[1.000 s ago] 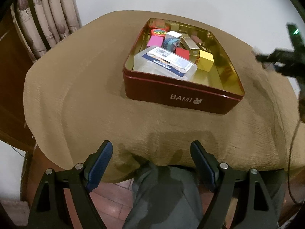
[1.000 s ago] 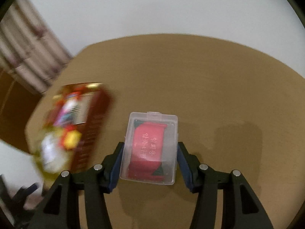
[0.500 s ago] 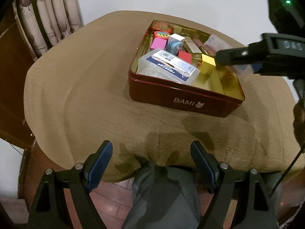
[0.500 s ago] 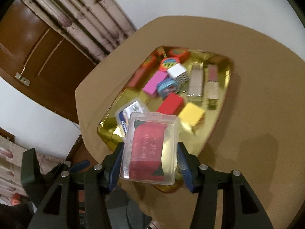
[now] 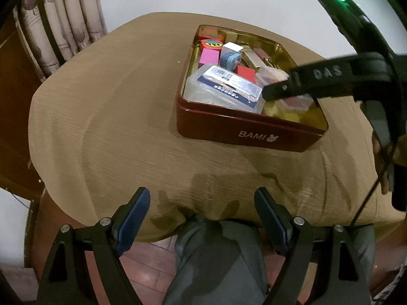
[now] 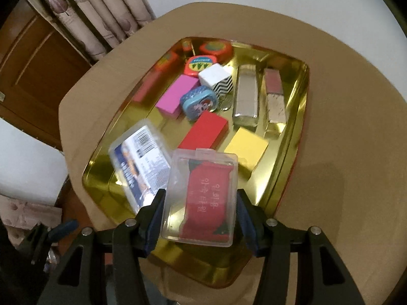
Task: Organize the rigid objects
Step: 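Carry the small clear case with the right gripper and release it into the tin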
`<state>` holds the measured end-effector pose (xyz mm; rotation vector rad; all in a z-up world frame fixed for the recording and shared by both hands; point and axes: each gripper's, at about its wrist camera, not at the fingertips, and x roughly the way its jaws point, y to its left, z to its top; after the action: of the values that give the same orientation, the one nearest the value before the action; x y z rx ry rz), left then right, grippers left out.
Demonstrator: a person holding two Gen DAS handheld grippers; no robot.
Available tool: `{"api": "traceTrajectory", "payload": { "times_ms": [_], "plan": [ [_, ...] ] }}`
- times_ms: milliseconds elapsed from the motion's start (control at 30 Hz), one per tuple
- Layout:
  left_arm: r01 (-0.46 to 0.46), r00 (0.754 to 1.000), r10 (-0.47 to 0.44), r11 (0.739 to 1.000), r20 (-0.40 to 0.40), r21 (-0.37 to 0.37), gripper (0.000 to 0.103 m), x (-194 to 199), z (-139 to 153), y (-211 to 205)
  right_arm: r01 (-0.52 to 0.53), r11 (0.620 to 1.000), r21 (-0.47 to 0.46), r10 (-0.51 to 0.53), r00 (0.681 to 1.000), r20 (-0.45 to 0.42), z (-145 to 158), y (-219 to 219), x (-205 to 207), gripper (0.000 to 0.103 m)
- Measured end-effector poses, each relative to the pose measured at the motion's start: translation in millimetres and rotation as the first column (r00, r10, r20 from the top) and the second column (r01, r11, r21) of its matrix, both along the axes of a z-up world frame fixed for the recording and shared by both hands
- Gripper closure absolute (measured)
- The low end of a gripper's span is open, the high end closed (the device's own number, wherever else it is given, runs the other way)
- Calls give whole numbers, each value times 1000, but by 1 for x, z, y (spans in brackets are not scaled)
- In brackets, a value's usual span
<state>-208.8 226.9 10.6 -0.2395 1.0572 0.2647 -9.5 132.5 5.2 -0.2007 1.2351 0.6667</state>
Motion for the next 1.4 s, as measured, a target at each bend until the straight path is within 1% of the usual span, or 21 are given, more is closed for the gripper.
{"api": "traceTrajectory", "payload": {
  "times_ms": [67,200,333,400,467,533,667,767,833,867,933,967,1067,1200,1267,1400],
  "plan": [
    [-3,1000,3,1000,-1,3,23,0,0,-3,23,1000,-13,-23,1000,12,0,-1,7,48],
    [-3,1000,3,1000,-2,8,23,0,0,-4,76,997,-10,-77,996,-38,-3,-2,13,48],
    [-9,1000,9,1000,3,1,23,-1,1,-4,78,996,-40,-80,995,-53,3,-3,5,47],
    [-9,1000,9,1000,5,-5,23,-1,2,-2,58,996,-68,-62,997,-52,1,-1,2,48],
    [-4,1000,4,1000,0,-8,23,-1,2,-1,61,994,-96,-66,996,-52,0,0,1,48],
    [-2,1000,2,1000,0,-9,23,0,2,-1,46,991,-123,-56,996,-76,0,4,2,47],
    [5,1000,-5,1000,3,-3,23,0,4,-1,51,988,-143,-66,992,-105,0,9,20,47],
    [3,1000,-3,1000,0,-7,23,0,4,-1,44,981,-187,-58,996,-74,-2,16,31,48],
    [6,1000,-6,1000,-5,-10,23,0,3,-1,22,971,-239,-42,996,-78,-9,23,31,48],
    [5,1000,-5,1000,-4,-12,23,0,4,0,-6,964,-266,-19,996,-89,-14,27,27,47],
    [3,1000,-3,1000,3,-15,23,-1,5,1,-56,948,-314,34,997,-73,-16,34,19,47],
    [3,1000,-3,1000,3,-15,23,0,4,2,-72,942,-328,48,996,-79,-17,35,16,47],
    [12,1000,-12,1000,-1,-16,23,0,3,2,-62,942,-329,38,996,-80,-16,36,23,47],
    [18,1000,-18,1000,13,-2,23,-1,6,2,-21,952,-305,6,999,-51,-12,36,35,47],
    [20,1000,-20,1000,21,1,23,-2,8,2,-7,962,-274,-6,999,-48,-10,34,37,47],
    [19,999,-19,1000,31,6,23,-3,9,3,25,977,-212,-28,1000,-13,-3,23,36,47]
  ]
}}
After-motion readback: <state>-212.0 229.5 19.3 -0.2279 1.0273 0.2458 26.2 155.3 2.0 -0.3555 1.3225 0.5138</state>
